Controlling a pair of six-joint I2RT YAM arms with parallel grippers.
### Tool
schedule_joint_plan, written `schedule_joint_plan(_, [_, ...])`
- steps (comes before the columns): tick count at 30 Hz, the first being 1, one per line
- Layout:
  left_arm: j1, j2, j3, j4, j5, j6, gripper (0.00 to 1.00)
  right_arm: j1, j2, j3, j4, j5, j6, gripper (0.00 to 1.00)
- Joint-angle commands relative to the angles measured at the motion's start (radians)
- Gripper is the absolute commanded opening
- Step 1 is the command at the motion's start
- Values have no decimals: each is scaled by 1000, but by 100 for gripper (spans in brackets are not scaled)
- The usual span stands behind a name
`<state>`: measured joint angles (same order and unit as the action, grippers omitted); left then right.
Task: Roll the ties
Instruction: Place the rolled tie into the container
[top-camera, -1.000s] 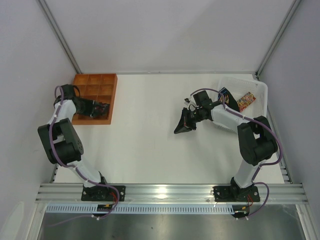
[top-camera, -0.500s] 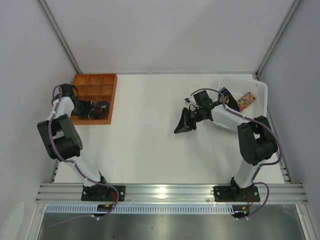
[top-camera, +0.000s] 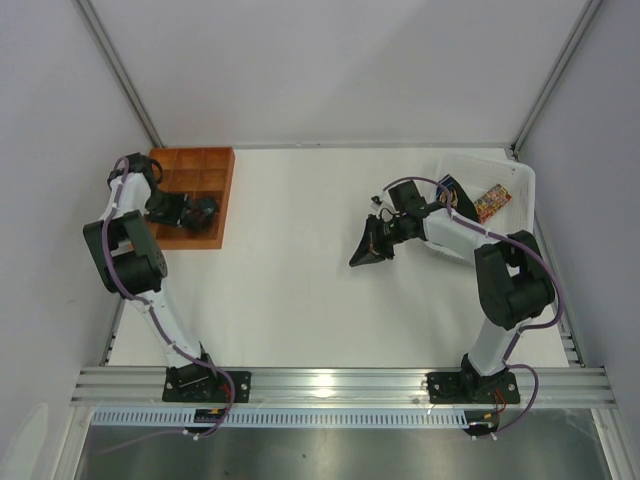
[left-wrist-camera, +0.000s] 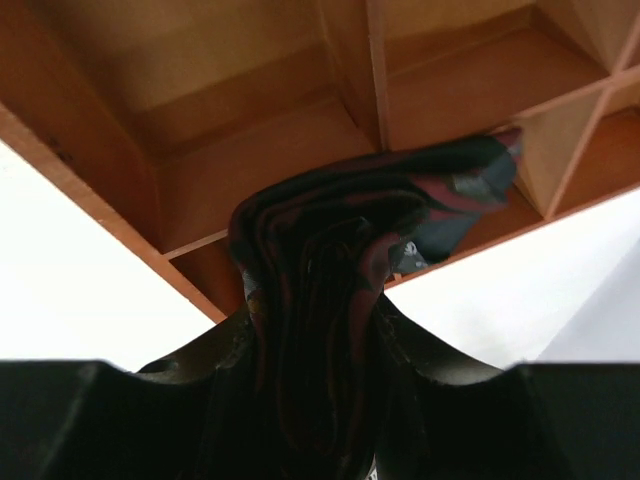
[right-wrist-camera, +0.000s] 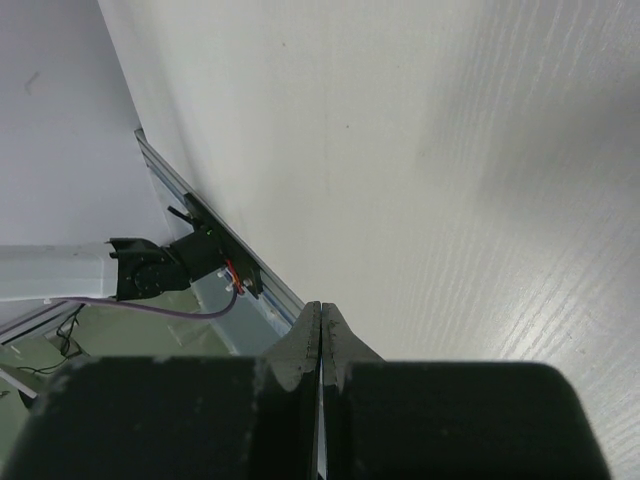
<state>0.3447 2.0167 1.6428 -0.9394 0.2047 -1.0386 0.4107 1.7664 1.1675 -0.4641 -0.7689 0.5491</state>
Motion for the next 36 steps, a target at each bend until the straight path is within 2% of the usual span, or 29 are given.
schedule_joint_plan(1, [-24,42,72,-140,-45,-14,0,-7,11,11,16,-21,3,0])
schedule_joint_plan(5, [-38,40,69,-156,-80,-58,0,-13,13,9,16,-23,2,0])
schedule_joint_plan(8, [-38,66,104,-260,-128,-118,0,-13,18,8,18,-23,2,0])
schedule_joint_plan(18, [-39,169,199,-395,-133,-213,0,-23,28,6,24,-27,2,0])
schedule_joint_plan(23, [-44,270,353,-525,-137,-235,0,-30,33,4,28,-30,2,0])
schedule_joint_plan(31, [-55,290,362,-526,-123,-293,1,-33,45,8,33,-32,3,0])
schedule_joint_plan(35, [-58,290,365,-527,-117,-307,28,-36,48,9,30,-35,0,0])
schedule_joint_plan(36, [-61,287,364,-526,-119,-311,31,-39,47,9,30,-35,0,0])
